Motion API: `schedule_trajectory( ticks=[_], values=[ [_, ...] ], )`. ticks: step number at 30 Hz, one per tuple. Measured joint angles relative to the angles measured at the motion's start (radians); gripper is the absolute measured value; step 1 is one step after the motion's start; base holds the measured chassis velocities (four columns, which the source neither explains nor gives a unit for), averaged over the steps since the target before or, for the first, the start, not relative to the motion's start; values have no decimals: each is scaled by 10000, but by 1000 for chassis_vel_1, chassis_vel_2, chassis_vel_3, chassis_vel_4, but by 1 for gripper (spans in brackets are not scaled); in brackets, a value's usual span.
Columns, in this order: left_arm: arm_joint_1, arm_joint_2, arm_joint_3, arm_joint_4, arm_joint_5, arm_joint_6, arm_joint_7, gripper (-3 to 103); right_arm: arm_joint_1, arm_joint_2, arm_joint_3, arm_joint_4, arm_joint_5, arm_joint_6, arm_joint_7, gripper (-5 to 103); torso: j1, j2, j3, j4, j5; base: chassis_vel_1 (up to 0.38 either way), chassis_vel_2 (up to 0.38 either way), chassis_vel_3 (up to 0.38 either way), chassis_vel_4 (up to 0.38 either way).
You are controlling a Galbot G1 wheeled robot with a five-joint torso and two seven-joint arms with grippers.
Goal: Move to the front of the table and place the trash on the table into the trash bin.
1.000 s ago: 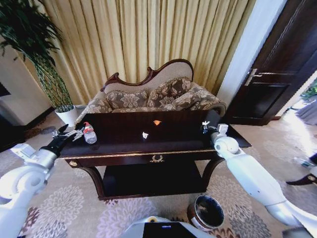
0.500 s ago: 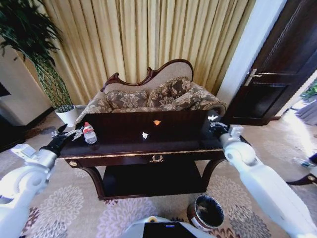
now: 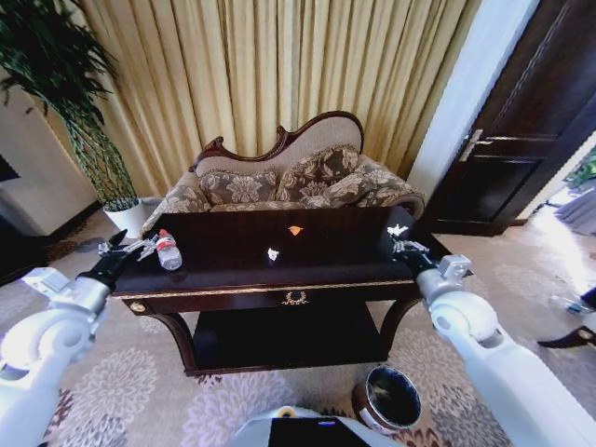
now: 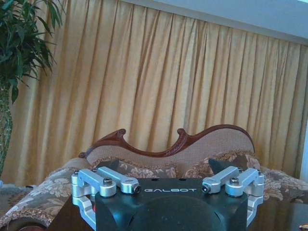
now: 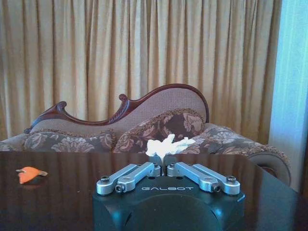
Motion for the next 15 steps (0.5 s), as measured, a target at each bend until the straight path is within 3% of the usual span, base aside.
schedule_trajectory(
  ticks=[15],
  values=[
    [-14,26,17,-25,10,24,-5,100,-377,321,166,56,-290,29,-263,2,3,-1,1,1,0,0,0,0,0]
  ],
)
